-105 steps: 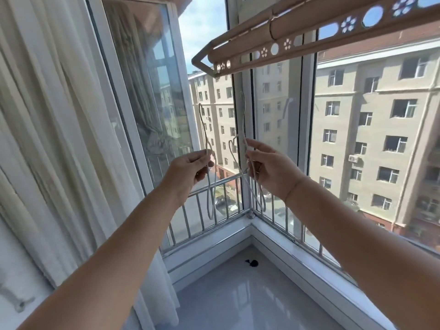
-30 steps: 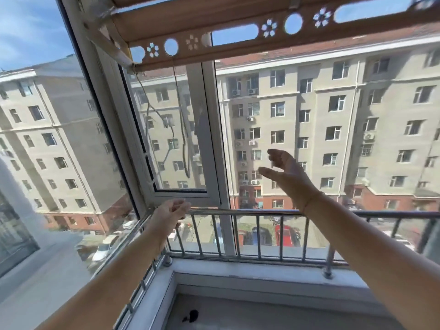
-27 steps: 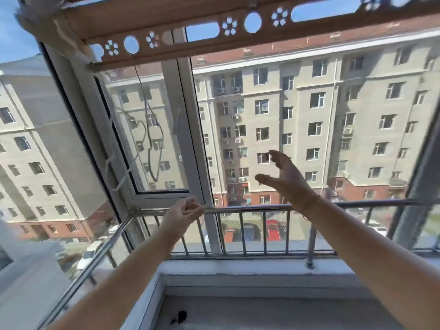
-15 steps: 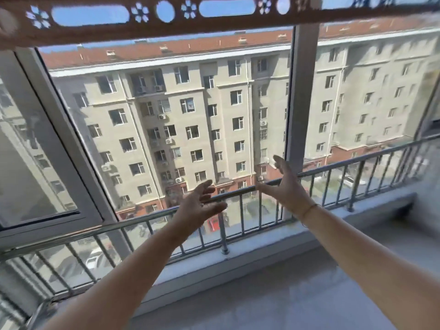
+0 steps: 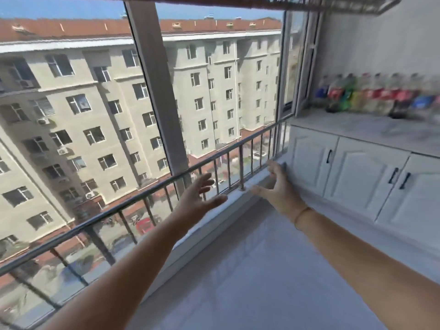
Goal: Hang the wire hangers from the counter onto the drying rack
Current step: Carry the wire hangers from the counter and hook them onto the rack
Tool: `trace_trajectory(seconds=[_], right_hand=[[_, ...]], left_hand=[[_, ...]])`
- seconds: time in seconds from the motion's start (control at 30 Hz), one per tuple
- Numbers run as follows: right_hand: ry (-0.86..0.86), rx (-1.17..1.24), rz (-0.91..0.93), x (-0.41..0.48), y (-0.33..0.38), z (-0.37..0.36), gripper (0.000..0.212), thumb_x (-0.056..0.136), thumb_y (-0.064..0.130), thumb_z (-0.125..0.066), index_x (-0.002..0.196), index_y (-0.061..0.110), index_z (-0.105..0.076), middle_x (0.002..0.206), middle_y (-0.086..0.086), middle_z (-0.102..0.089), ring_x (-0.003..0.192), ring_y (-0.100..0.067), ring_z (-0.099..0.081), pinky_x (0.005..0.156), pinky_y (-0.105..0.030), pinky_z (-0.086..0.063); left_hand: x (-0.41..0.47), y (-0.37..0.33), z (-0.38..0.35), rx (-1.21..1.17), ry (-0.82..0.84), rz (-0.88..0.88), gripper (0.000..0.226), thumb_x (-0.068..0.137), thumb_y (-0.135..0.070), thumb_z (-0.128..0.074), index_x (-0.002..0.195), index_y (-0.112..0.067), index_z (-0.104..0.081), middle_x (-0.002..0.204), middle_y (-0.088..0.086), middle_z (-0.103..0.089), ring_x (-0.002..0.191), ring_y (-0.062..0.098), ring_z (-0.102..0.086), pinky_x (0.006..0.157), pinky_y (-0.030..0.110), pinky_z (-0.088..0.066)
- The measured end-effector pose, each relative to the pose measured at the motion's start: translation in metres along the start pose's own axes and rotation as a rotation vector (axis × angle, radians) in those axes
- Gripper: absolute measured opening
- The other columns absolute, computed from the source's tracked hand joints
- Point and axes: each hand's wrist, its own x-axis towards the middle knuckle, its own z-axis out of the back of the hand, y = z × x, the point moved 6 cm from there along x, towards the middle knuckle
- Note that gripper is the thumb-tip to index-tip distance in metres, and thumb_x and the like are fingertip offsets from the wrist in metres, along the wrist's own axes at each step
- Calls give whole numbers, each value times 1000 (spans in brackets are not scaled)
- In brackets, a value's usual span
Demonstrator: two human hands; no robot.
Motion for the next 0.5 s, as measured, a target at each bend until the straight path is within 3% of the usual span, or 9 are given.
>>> trace_trajectory(seconds=[0.23,0.4,0.5], right_hand=[[-176,-42,-119,32,-79,100,80,76,28,-75,141,21,-30,141,-6,-38,132,-17,-37,100,-26,-33],[-286,-78,-169,73,-128,172,78,76,28,-74,140,23,-30,142,-1,-37,131,-12,-37,98,-22,-30],[-329,-80,-207,104,-152,216,75,77,25,-74,139,21,-32,140,-1,-39,131,-12,-38,98,-22,-30]], left_hand=[[100,-22,-111,-20,175,-53,78,71,-34,-76,139,-22,-40,127,-5,-55,116,9,-51,98,28,-40],[189,-31,-186,-74,256,-84,67,75,-26,-77,134,-24,-45,128,-3,-56,117,12,-52,102,38,-44],[244,-43,-232,-95,322,-113,63,78,-23,-75,134,-20,-46,130,0,-55,117,12,-52,98,29,-42]])
